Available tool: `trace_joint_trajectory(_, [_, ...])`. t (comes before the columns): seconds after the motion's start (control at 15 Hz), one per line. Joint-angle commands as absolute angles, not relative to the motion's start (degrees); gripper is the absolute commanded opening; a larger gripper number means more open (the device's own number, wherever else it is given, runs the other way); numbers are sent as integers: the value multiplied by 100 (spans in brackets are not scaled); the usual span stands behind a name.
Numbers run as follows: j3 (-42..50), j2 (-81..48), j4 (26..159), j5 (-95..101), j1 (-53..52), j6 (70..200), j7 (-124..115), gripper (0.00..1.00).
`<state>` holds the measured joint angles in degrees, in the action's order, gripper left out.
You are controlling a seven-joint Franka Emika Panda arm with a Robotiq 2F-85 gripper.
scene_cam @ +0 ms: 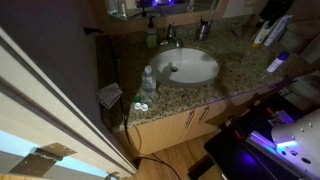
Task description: Pick up the tooth brush wet it and put it back in the holder then close the tap
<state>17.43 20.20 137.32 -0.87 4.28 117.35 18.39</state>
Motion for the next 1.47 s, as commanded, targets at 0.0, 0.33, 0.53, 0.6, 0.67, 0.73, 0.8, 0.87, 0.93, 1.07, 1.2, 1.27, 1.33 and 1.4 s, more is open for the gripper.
trace_joint_trajectory(0.0, [1609,2002,13722,-142,574,11723,1885,100])
trace_joint_trajectory(0.33, [1608,2002,13722,-142,574,11723,1885,100])
trace_joint_trajectory(0.53, [1600,1564,13366,-489,546,11502,1535,100])
trace_joint_trajectory(0.6, [1577,1194,13200,-649,560,11767,1168,100])
trace_joint_trajectory(0.67, [1635,877,12968,-858,557,11843,1041,100])
trace_joint_trajectory(0.73, [1660,641,12770,-1023,597,11885,857,100])
trace_joint_trajectory(0.8, [1707,378,12543,-1189,670,11934,744,100])
trace_joint_trajectory(0.87, [1725,160,12296,-1367,735,11799,600,100])
trace_joint_trajectory(0.93, [1707,28,12110,-1516,812,11712,397,100])
trace_joint_trajectory(1.07, [1563,281,12438,-1356,866,11889,527,100])
trace_joint_trajectory(1.2, [1564,58,12223,-1418,927,11873,469,100])
trace_joint_trajectory(1.27, [1534,-132,12115,-1275,919,11807,41,100])
trace_joint_trajectory(1.33, [1525,-407,11940,-1376,942,11789,-427,100])
trace_joint_trajectory(1.4, [1531,-687,11741,-1577,976,11856,-585,100])
